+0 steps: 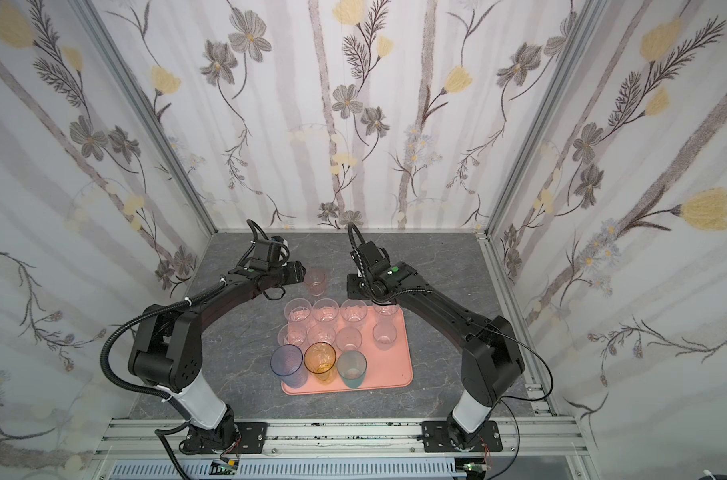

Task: Place the glasses into the tray
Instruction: 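Grasp and lift the pink glass with the left gripper while right gripper approaches it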

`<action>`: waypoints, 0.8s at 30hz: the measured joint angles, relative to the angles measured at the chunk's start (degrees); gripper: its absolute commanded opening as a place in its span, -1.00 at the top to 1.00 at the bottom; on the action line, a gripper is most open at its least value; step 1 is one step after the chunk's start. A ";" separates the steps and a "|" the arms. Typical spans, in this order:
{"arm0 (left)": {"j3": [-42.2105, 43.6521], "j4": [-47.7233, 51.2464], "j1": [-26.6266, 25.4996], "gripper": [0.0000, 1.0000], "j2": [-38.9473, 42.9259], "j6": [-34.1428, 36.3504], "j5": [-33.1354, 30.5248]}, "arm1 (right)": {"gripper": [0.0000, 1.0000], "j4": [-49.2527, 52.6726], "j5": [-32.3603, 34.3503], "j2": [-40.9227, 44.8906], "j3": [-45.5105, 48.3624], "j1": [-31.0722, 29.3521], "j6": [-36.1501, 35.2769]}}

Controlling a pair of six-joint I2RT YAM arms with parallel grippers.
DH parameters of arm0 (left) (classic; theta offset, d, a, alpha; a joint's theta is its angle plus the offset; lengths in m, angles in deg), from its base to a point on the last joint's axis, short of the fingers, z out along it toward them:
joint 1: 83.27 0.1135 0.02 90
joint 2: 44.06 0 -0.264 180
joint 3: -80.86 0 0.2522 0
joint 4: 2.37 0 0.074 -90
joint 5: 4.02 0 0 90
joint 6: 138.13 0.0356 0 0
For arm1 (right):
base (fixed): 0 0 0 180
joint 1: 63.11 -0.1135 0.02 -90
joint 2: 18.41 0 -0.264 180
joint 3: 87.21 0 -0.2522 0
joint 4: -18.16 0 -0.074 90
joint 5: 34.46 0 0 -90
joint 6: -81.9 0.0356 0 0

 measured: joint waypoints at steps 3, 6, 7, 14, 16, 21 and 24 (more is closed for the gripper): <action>-1.36 0.33 -0.55 -0.05 -1.92 0.00 0.57 | 0.15 -0.70 -0.48 0.17 0.66 0.00 0.00; -2.21 0.33 -1.16 0.08 -3.56 0.00 0.90 | 0.15 -1.11 -0.83 0.17 0.74 0.00 0.02; -2.47 0.37 -1.38 0.14 -4.31 0.00 0.87 | 0.15 -1.51 -0.85 0.17 0.74 0.00 0.02; -3.41 0.83 -2.19 0.46 -7.30 0.02 -0.90 | 0.15 -2.38 -0.83 0.15 0.92 0.13 0.02; -3.78 0.81 -2.47 0.62 -7.80 0.04 -2.29 | 0.15 -2.40 -0.83 0.00 0.92 0.22 0.17; -4.09 1.18 -3.96 0.80 -8.61 0.57 -3.26 | 0.15 -2.71 -0.94 -0.98 0.81 0.22 0.59; -4.09 1.38 -4.57 0.85 -8.22 0.57 -4.11 | 0.16 -2.73 -1.29 -1.31 -0.22 0.20 0.74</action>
